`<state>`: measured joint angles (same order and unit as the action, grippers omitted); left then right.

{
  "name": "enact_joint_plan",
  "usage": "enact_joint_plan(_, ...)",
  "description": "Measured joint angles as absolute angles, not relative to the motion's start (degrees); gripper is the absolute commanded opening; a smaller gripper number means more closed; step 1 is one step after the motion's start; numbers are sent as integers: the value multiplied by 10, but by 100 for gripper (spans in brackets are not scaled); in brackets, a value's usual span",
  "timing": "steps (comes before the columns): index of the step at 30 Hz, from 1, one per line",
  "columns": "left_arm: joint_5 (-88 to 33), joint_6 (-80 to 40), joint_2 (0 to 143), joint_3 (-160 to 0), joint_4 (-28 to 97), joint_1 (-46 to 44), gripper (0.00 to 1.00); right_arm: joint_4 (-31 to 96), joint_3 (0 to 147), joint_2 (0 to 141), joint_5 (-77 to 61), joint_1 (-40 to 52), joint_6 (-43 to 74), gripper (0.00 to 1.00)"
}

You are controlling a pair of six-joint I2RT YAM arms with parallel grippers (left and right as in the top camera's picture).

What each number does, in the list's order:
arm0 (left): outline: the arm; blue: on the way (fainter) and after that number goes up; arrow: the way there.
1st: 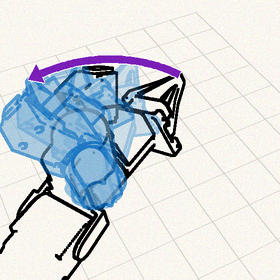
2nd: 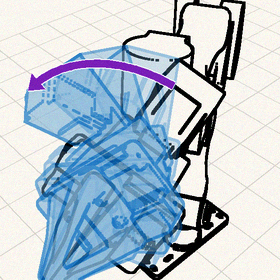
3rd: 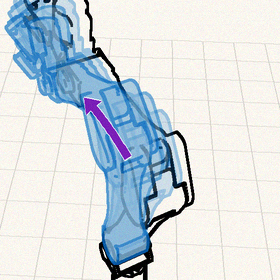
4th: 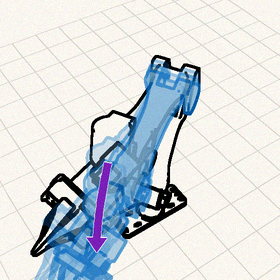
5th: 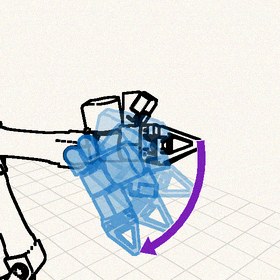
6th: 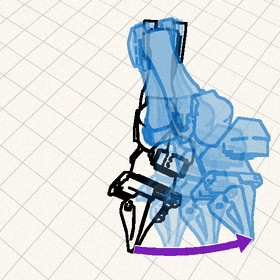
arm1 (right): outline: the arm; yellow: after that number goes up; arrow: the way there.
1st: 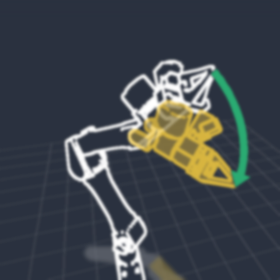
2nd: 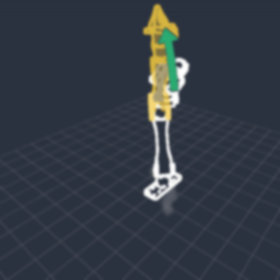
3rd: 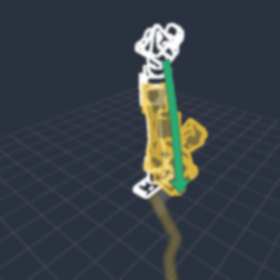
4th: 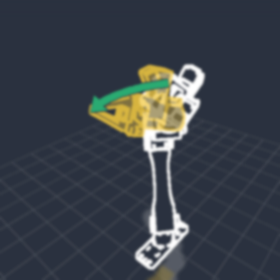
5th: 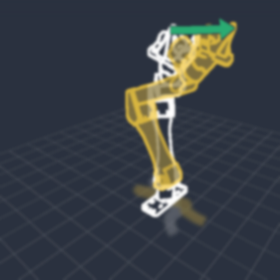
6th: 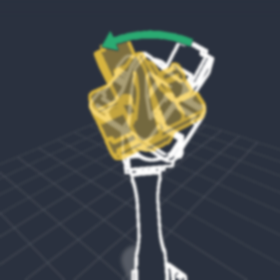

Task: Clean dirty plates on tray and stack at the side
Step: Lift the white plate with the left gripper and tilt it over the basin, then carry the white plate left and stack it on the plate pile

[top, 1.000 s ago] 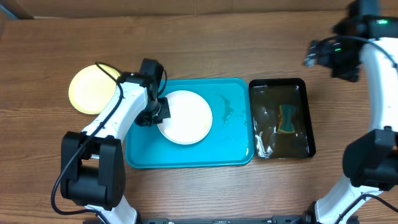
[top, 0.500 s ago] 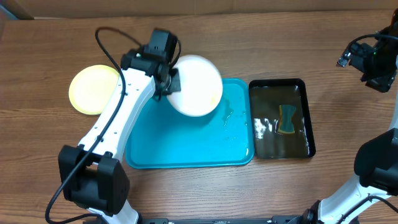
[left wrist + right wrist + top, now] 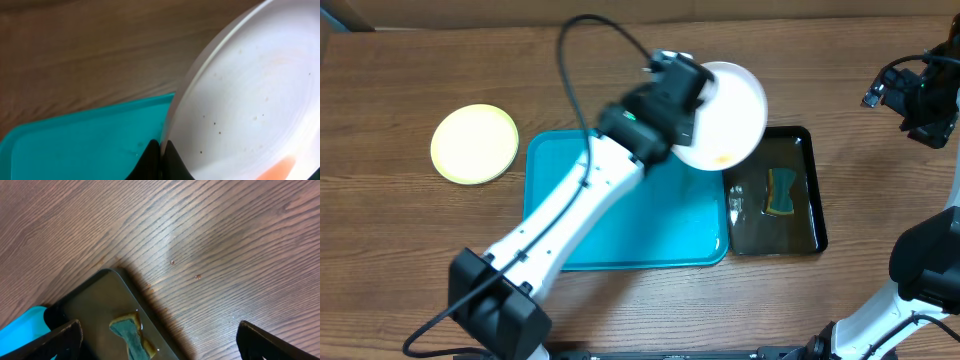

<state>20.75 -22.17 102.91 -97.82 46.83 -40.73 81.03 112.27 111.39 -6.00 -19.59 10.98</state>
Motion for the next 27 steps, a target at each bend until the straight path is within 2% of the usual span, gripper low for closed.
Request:
enact_joint_plan(6, 361, -156, 1046, -979, 429, -516, 4, 810, 1123, 1114, -60, -196, 110, 100)
enact_joint_plan(14, 586, -9, 1110, -979, 359, -634, 4, 810, 1123, 1114, -60, -196, 110, 100)
enact_joint_plan(20, 693, 70, 1126, -979, 288, -660, 4, 810, 1123, 1114, -60, -196, 110, 100)
enact_joint_plan(27, 728, 109, 1126, -979, 245, -659, 4, 810, 1123, 1114, -60, -196, 112, 100)
